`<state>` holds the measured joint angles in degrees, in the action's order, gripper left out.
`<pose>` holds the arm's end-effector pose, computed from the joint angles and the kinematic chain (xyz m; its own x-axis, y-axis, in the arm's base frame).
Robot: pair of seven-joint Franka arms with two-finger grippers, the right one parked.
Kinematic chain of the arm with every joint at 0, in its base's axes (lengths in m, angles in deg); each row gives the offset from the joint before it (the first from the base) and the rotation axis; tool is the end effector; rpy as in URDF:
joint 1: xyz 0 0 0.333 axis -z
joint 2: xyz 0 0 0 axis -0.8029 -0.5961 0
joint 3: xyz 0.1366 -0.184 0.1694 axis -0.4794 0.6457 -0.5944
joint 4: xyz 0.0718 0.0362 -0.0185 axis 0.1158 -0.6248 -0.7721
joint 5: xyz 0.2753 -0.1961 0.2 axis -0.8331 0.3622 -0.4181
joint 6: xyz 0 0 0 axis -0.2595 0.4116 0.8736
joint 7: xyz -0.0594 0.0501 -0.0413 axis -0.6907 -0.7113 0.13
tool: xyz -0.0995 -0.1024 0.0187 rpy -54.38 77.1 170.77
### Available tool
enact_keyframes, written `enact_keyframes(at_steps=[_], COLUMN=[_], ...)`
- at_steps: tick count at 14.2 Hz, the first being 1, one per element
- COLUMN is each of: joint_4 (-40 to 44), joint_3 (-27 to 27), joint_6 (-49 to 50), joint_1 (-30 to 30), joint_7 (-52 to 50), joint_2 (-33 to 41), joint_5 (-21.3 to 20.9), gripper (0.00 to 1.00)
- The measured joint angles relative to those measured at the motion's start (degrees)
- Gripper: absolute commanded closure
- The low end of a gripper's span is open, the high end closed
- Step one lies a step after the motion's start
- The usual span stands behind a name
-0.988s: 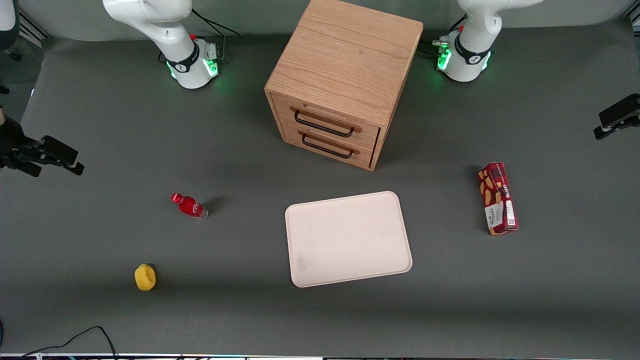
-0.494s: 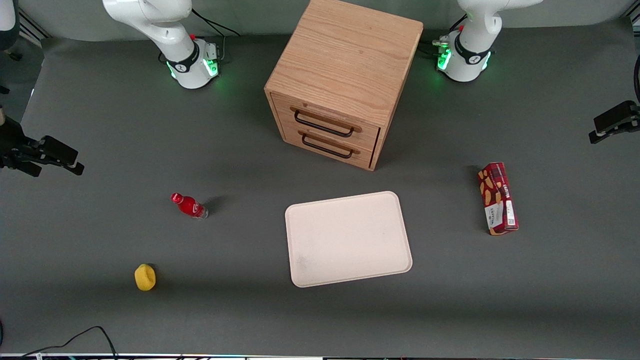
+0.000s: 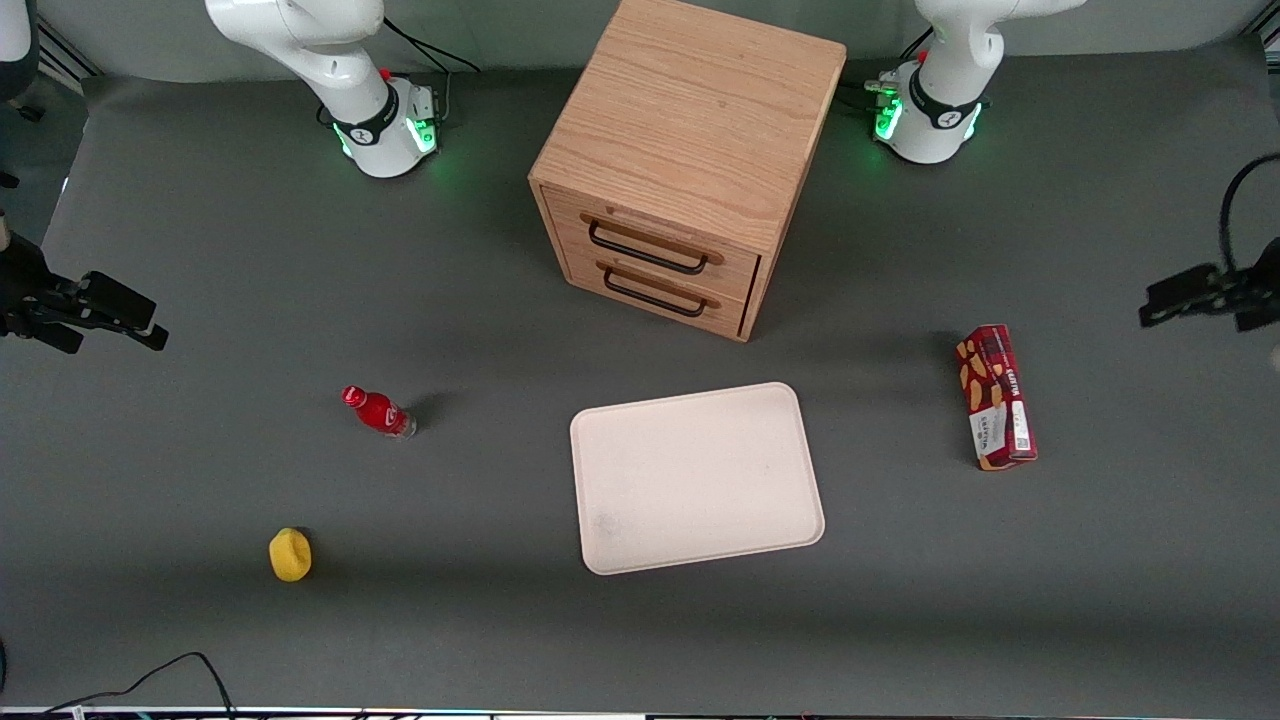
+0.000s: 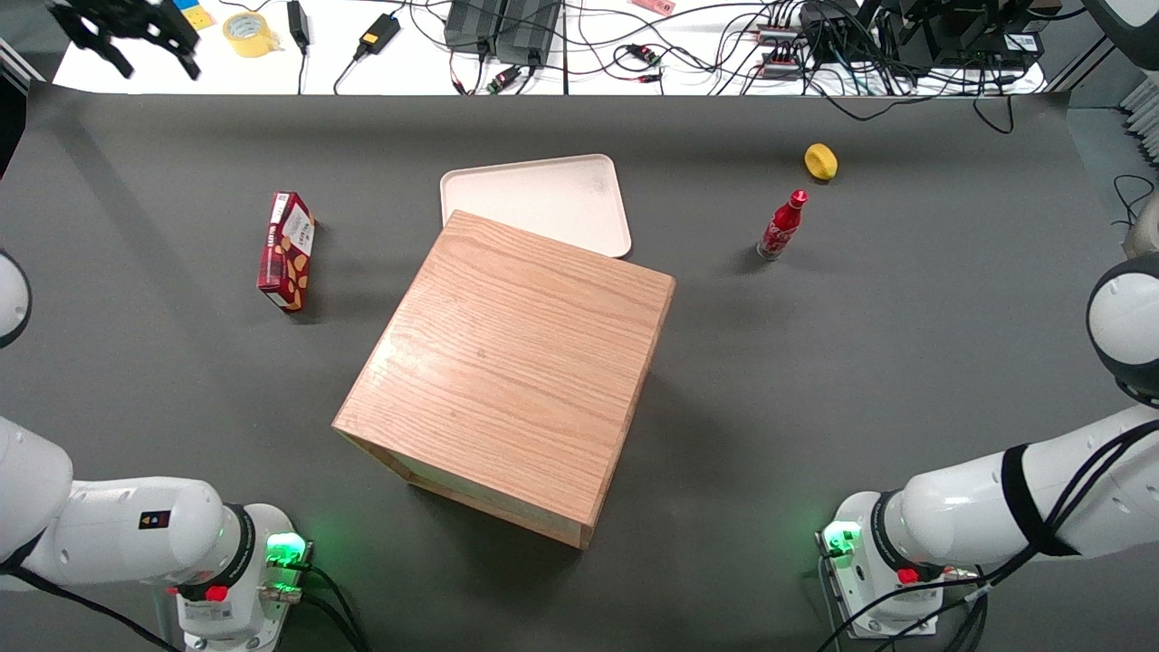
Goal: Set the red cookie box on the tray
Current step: 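Move the left gripper in toward the red cookie box, then lower the open left gripper over the red cookie box and close it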
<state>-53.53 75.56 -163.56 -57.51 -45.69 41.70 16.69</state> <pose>0.6030 0.0238 0.5032 0.9953 -0.0565 -0.0791 -0.0544 -0.9981 0.0281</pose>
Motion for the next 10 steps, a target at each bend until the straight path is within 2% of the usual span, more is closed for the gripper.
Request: enact_keyframes(at_steps=[7,8,9,10], joint_4=[-24.34,-27.18,-29.05,-30.1], joint_3=[0.03,0.03,0.04,0.05], joint_6=[-28.6,-32.79,-36.65,-40.06], joint_1=[1.06,1.07,1.12,1.24], joint_7=[-2.4,-2.36,-2.34,-2.32], joint_2=[-5.94,-6.99,-8.48,-10.33], joint_5=[-0.08,-0.12,-0.14,-0.16], gripper=[0.0,0.05,0.24,0.54])
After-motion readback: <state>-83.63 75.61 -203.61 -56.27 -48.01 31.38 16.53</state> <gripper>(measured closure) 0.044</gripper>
